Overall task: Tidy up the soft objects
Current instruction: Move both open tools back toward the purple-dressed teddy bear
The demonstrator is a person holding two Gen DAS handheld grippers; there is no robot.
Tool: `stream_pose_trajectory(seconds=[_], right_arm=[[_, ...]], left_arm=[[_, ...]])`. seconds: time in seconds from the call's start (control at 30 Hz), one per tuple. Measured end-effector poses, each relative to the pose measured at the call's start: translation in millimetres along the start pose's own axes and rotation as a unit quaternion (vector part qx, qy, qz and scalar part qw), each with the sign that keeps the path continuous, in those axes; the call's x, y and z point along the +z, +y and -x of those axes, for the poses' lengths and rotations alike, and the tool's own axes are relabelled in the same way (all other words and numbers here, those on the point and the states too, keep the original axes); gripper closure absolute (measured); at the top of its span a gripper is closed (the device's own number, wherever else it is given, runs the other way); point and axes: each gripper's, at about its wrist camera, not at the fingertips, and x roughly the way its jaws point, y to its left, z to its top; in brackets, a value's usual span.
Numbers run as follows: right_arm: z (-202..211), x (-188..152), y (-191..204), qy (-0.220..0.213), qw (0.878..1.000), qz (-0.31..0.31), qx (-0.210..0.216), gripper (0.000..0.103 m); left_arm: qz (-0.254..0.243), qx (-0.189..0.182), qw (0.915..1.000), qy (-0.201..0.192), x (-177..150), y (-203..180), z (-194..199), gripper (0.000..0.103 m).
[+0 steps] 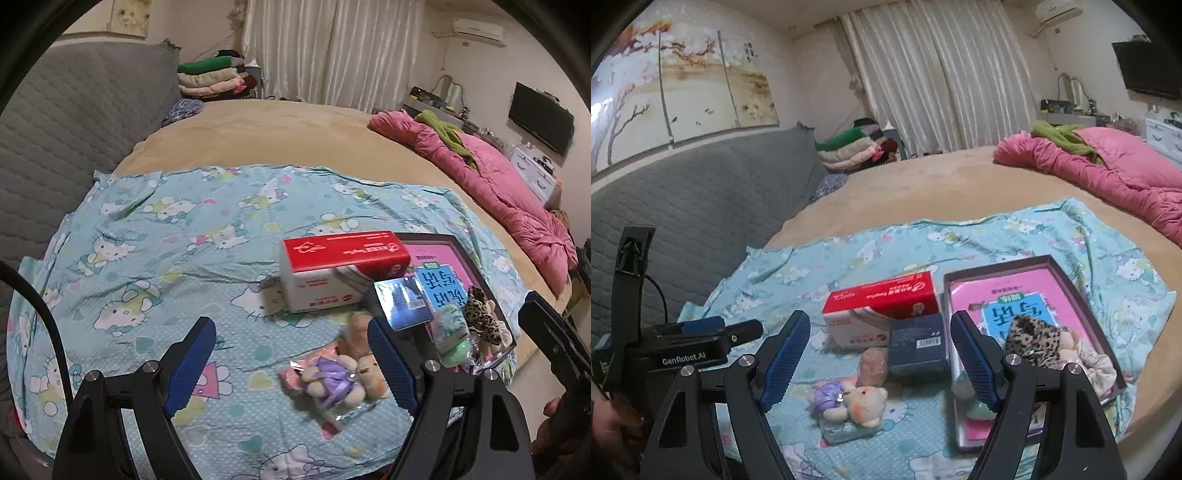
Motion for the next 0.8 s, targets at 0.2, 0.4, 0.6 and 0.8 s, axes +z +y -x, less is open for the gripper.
stream_pose_trajectory(seconds=[0.2,0.4,0.6,0.8], right_arm=[[-18,-11,5,0.028,1.000,0.007,0.004,0.023],[-40,-28,14,0.062,0.998,0.027,0.007,0.024],[-66,-46,19,0.104,0.994,0.037,0.019,0.024],[-87,-64,19,0.138,0.989,0.046,0.017,0.023]], left_arm=[[0.015,0.000,0.9998,0.012,-8,17,-13,0.019],[0.030,-0.003,0.9990,0.032,-21,31,-33,0.019],[0.037,-0.014,0.9981,0.048,-34,40,-51,0.019],[0.032,-0.019,0.9972,0.066,-45,47,-66,0.019]])
